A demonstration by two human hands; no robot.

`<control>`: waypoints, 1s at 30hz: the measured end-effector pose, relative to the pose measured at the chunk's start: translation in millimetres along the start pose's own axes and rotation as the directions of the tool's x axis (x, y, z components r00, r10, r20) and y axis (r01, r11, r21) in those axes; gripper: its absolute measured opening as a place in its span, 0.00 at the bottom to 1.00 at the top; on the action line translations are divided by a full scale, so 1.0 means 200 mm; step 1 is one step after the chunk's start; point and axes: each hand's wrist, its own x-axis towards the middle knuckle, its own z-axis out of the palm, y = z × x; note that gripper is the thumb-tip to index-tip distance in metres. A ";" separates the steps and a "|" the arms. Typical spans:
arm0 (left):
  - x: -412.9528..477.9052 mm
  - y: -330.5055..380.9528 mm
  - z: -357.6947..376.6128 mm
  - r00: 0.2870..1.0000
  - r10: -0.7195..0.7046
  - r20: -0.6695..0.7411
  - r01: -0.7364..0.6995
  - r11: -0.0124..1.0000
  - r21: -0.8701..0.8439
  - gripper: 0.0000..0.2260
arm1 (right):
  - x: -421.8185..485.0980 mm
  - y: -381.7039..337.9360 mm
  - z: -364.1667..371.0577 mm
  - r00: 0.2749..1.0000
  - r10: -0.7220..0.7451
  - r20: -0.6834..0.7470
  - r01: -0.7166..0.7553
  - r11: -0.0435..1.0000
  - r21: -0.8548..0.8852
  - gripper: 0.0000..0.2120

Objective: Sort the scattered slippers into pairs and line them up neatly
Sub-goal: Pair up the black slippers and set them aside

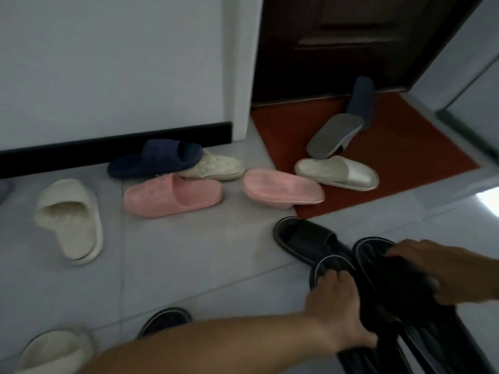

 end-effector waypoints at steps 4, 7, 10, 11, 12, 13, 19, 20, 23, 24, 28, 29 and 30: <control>0.34 0.34 0.15 1.000 0.008 0.029 -0.007 1.000 -0.017 0.34 | -0.16 0.31 0.13 0.978 0.196 -0.066 -0.194 0.980 0.036 0.41; 0.52 0.46 0.25 1.000 -0.020 0.018 0.019 0.998 0.052 0.35 | -0.16 0.47 0.26 0.965 0.240 -0.102 -0.232 0.969 0.084 0.39; 0.68 0.51 0.31 1.000 -0.012 0.000 0.011 0.990 0.142 0.35 | -0.15 0.63 0.39 0.955 0.265 -0.136 -0.242 0.956 0.166 0.38; 0.72 0.51 0.31 1.000 -0.002 -0.008 0.003 0.988 0.155 0.34 | -0.13 0.67 0.41 0.953 0.269 -0.140 -0.242 0.953 0.184 0.38; 0.77 0.53 0.33 1.000 0.010 -0.019 -0.007 0.986 0.167 0.34 | -0.12 0.72 0.44 0.950 0.277 -0.144 -0.244 0.947 0.208 0.38; 0.83 0.57 0.35 0.999 0.022 -0.030 -0.016 0.983 0.180 0.34 | -0.12 0.79 0.47 0.945 0.289 -0.153 -0.249 0.939 0.239 0.38; 1.13 0.77 0.44 0.989 -0.059 0.138 0.057 0.998 0.020 0.54 | -0.12 1.12 0.54 0.909 0.385 -0.156 -0.356 0.916 0.188 0.41; 1.15 0.76 0.45 0.968 -0.094 0.231 0.094 0.995 0.012 0.57 | -0.10 1.13 0.55 0.904 0.411 -0.115 -0.391 0.906 0.165 0.43; 1.13 0.62 0.47 0.934 -0.177 0.311 0.159 0.984 0.081 0.59 | 0.04 1.04 0.57 0.918 0.396 0.002 -0.387 0.895 0.221 0.51; 1.10 0.53 0.45 0.938 -0.193 0.288 0.166 0.979 0.118 0.58 | 0.09 0.99 0.56 0.933 0.358 0.021 -0.353 0.905 0.239 0.53; 0.89 0.17 0.24 0.983 -0.159 0.094 0.147 0.982 0.119 0.53 | 0.28 0.74 0.46 0.940 0.316 0.132 -0.320 0.947 0.014 0.56; 0.83 0.09 0.16 0.987 -0.152 0.055 0.145 0.984 0.108 0.52 | 0.32 0.67 0.42 0.925 0.338 0.172 -0.338 0.941 -0.032 0.55; 0.75 0.01 0.09 0.988 -0.150 0.023 0.146 0.984 0.105 0.52 | 0.36 0.61 0.36 0.921 0.344 0.183 -0.339 0.939 -0.059 0.55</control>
